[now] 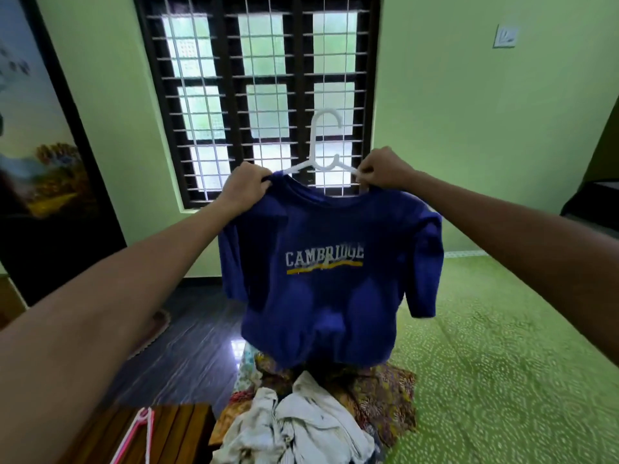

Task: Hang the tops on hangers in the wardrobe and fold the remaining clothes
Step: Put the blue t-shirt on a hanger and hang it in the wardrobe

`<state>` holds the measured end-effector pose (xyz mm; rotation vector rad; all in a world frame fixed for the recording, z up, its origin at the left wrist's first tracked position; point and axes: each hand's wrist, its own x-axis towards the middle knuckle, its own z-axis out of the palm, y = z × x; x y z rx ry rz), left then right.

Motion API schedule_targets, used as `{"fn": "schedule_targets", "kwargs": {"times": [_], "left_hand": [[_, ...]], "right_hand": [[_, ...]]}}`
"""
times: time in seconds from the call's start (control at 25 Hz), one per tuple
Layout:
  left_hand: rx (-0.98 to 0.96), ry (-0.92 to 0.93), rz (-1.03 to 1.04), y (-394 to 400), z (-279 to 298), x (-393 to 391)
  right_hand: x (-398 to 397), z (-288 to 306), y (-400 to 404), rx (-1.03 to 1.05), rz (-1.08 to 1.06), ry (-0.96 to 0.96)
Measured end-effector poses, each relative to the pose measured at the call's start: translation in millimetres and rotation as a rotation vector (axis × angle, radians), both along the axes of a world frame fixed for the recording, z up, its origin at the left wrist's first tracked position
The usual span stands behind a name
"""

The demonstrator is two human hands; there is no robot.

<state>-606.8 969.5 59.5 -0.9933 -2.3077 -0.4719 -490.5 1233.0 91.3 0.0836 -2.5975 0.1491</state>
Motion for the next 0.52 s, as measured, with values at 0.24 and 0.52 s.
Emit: {"fn": "schedule_targets", "kwargs": {"times": [0.24, 0.52], "left_hand": [[0.124, -0.021, -0.119, 1, 5, 3], [0.389, 0.041, -0.126, -13, -10, 0]], "right_hand": [[1, 5, 10, -0.118, -0.002, 0.041], [23, 0, 44, -0.172, -0.041, -0.148]]}}
